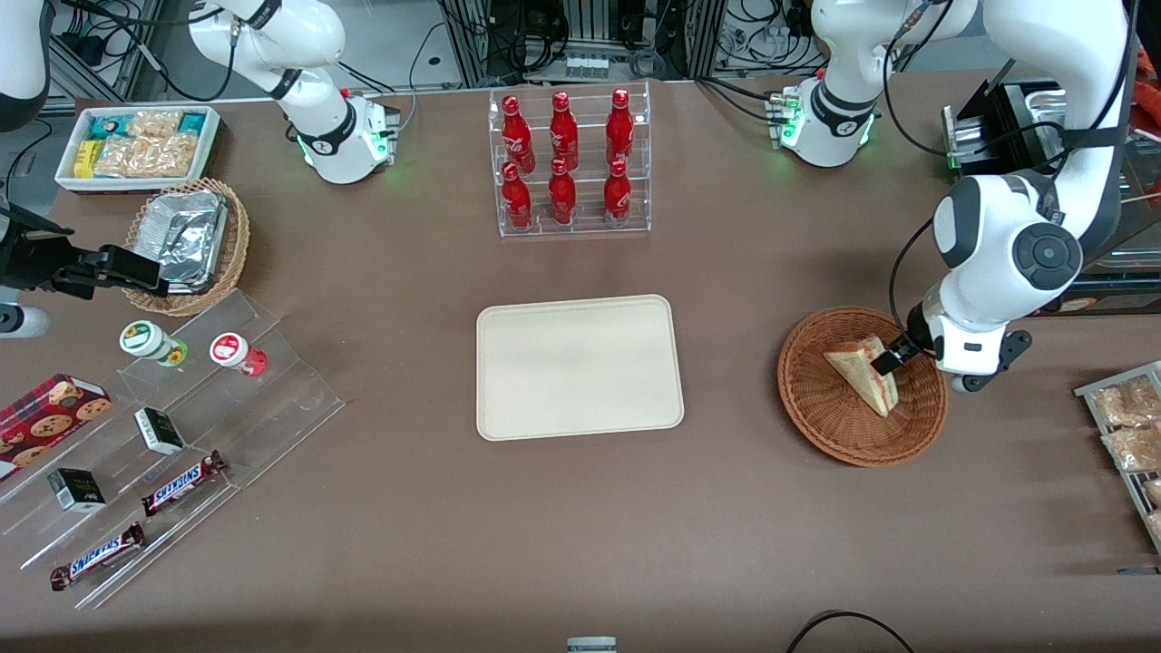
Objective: Place sandwich from basket to tray
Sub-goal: 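Lower the open left gripper and close it on the sandwich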
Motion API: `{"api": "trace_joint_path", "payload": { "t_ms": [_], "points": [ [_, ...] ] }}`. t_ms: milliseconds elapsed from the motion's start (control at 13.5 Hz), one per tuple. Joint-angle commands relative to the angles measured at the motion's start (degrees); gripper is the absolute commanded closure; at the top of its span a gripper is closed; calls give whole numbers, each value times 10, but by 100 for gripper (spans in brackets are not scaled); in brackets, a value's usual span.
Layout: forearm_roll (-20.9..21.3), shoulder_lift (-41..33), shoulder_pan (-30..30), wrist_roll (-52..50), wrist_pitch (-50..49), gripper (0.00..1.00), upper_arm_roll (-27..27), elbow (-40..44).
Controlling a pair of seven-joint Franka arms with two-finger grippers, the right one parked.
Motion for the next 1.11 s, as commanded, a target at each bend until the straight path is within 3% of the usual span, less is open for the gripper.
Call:
{"api": "trace_joint_path", "payload": {
  "t_ms": [0,1037],
  "points": [
    [-6,6,-4,-20,15,0,-3,-3],
    [-7,64,-21,-19,61,0,-5,-6]
  ]
}}
